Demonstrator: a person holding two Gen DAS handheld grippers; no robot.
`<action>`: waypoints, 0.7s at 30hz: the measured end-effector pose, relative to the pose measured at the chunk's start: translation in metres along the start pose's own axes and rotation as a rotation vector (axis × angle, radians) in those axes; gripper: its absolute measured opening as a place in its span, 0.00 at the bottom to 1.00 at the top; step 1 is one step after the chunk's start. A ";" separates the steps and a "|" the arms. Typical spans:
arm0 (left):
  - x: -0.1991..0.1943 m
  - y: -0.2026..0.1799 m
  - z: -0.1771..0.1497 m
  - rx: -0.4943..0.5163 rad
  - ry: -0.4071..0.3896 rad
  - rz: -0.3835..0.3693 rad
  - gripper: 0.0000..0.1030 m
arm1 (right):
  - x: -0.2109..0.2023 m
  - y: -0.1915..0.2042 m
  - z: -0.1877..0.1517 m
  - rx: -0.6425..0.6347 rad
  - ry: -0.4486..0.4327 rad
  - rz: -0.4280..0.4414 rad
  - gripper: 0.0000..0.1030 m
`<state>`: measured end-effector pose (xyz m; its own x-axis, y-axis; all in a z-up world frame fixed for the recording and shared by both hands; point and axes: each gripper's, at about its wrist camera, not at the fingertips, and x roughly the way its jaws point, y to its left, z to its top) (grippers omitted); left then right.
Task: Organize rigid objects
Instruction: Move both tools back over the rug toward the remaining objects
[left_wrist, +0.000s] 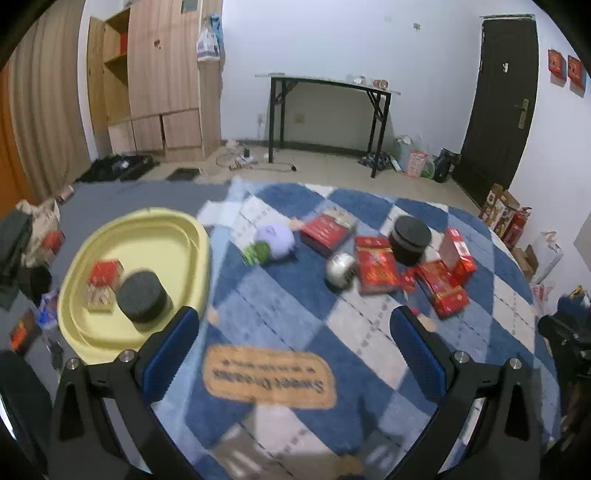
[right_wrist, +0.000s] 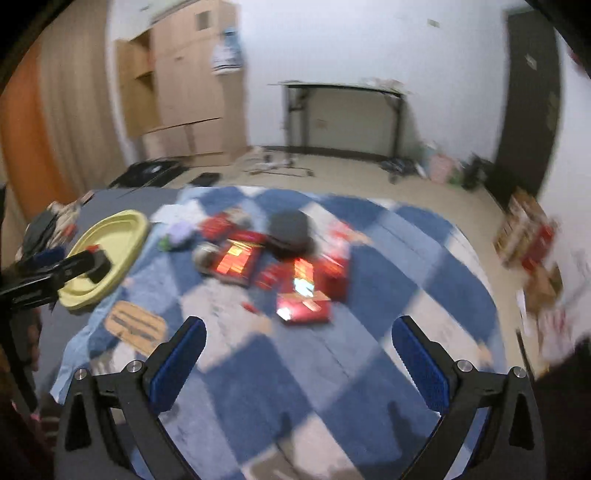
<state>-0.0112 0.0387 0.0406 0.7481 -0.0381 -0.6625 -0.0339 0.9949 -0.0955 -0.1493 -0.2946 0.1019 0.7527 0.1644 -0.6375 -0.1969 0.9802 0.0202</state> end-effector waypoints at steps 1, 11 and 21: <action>0.001 -0.001 -0.004 -0.010 0.010 -0.006 1.00 | -0.005 -0.005 -0.006 0.031 0.008 -0.007 1.00; 0.012 -0.018 -0.025 0.001 0.053 -0.001 1.00 | -0.001 -0.026 -0.026 0.149 -0.002 -0.087 1.00; 0.017 -0.014 -0.023 -0.027 0.064 0.002 1.00 | 0.031 -0.028 -0.011 0.082 0.040 -0.035 1.00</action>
<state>-0.0132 0.0217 0.0136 0.7040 -0.0428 -0.7089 -0.0537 0.9921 -0.1132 -0.1275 -0.3186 0.0730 0.7320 0.1270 -0.6694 -0.1178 0.9913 0.0592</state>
